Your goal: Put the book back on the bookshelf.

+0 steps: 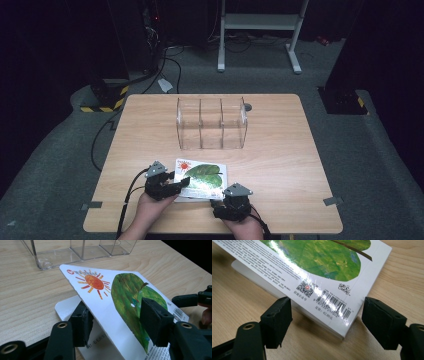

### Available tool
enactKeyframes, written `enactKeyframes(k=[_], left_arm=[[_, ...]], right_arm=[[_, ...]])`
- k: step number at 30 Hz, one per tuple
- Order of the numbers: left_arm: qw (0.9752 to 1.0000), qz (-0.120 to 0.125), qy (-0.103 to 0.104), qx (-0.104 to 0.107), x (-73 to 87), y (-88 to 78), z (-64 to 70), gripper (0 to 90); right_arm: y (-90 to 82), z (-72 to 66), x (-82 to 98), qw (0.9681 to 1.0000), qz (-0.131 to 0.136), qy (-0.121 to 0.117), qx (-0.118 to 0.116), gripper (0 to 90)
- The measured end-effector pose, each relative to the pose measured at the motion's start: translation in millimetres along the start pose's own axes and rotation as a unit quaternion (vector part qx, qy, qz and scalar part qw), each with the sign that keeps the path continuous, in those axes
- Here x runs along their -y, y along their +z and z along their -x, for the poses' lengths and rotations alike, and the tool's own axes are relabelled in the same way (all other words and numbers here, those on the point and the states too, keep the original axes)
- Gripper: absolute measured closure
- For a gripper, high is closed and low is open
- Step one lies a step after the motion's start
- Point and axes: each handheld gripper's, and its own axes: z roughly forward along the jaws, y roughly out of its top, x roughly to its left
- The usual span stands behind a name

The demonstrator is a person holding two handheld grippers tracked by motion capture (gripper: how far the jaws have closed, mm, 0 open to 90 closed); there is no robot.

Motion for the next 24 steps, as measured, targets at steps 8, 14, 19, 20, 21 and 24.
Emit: enactKeyframes(k=[8,14,19,20,21,24], left_arm=[[0.9998,-0.007,0.017,-0.007,3.5,0.3,-2.3,49.8],[0.9991,-0.014,0.037,-0.015,8.1,1.5,-3.1,53.8],[0.9985,-0.013,0.05,-0.016,11.6,1.5,-3.3,56.0],[0.9984,-0.013,0.052,-0.017,11.8,1.0,-3.8,56.6],[0.9983,-0.011,0.055,-0.016,12.1,0.5,-4.0,57.2],[0.9981,-0.008,0.059,-0.016,13.4,-0.5,-3.8,58.2]], right_arm=[[-13.2,4.5,5.6,0.9999,0.014,0.004,0.001,26.7],[-16.6,7.6,4.8,0.9997,0.022,0.013,0.0,27.2],[-17.8,9.9,3.2,0.9993,0.027,0.024,-0.008,29.7],[-17.8,11.2,2.4,0.9993,0.031,0.019,-0.009,30.0],[-18.0,11.4,1.6,0.9992,0.033,0.021,-0.01,30.2],[-18.0,13.5,-1.1,0.9991,0.035,0.022,-0.012,30.8]])
